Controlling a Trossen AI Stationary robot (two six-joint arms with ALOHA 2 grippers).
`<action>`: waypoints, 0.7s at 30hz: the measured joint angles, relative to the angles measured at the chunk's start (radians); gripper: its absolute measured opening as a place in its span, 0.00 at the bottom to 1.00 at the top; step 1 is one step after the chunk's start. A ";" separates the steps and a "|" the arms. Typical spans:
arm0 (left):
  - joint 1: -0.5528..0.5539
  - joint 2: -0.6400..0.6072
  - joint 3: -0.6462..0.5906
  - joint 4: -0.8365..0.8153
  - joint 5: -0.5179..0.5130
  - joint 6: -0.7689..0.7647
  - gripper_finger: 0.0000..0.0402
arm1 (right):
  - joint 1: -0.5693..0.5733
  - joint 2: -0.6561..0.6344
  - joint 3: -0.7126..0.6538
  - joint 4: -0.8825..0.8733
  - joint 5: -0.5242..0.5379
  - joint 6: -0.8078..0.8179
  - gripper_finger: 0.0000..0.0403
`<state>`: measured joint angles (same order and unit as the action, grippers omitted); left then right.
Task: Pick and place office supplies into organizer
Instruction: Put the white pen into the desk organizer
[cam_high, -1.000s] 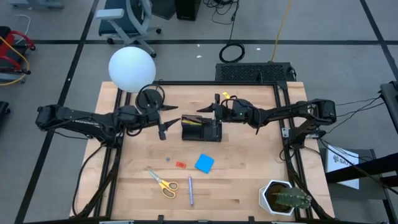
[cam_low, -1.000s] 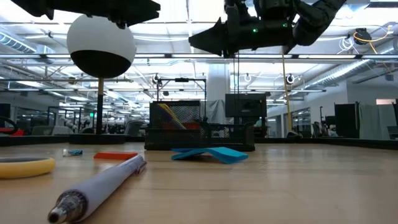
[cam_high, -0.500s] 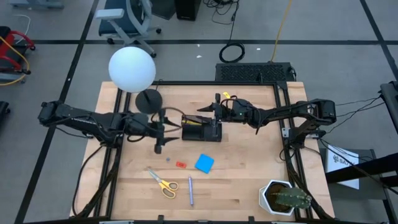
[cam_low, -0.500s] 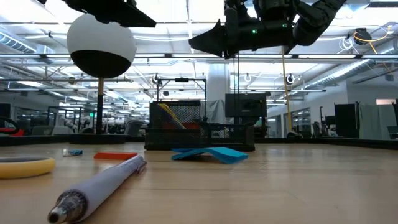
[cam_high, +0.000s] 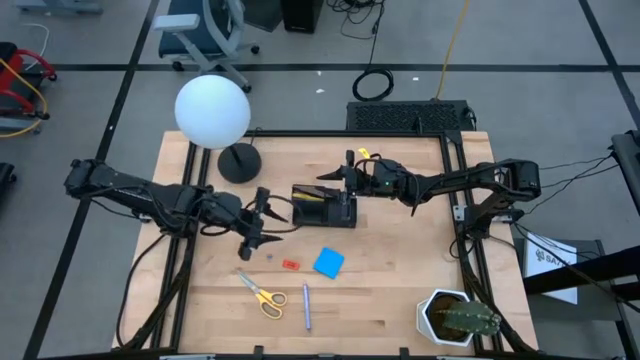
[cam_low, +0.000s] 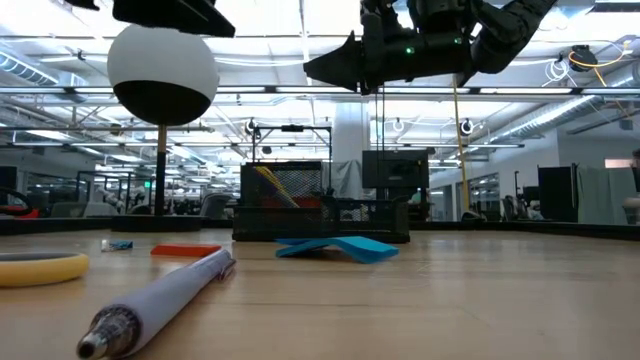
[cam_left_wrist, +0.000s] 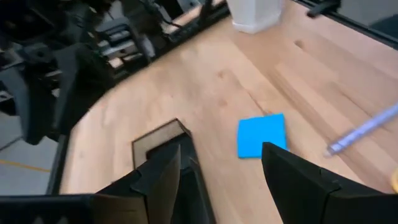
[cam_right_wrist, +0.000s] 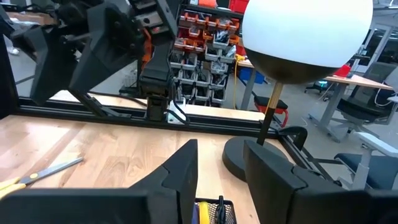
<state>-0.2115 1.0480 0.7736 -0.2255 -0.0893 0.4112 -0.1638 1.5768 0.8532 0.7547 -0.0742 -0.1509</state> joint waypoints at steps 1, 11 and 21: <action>0.000 0.019 0.030 -0.039 0.002 -0.003 0.57 | 0.000 0.000 0.000 0.000 0.000 0.000 0.29; -0.064 0.328 0.320 -0.298 0.071 0.140 0.57 | 0.000 0.000 0.000 0.003 0.000 0.000 0.28; -0.171 0.639 0.557 -0.474 0.121 0.251 0.57 | 0.000 0.000 0.000 -0.010 0.000 0.011 0.28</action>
<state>-0.3827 1.6870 1.3309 -0.6993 0.0321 0.6620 -0.1638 1.5768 0.8528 0.7448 -0.0738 -0.1395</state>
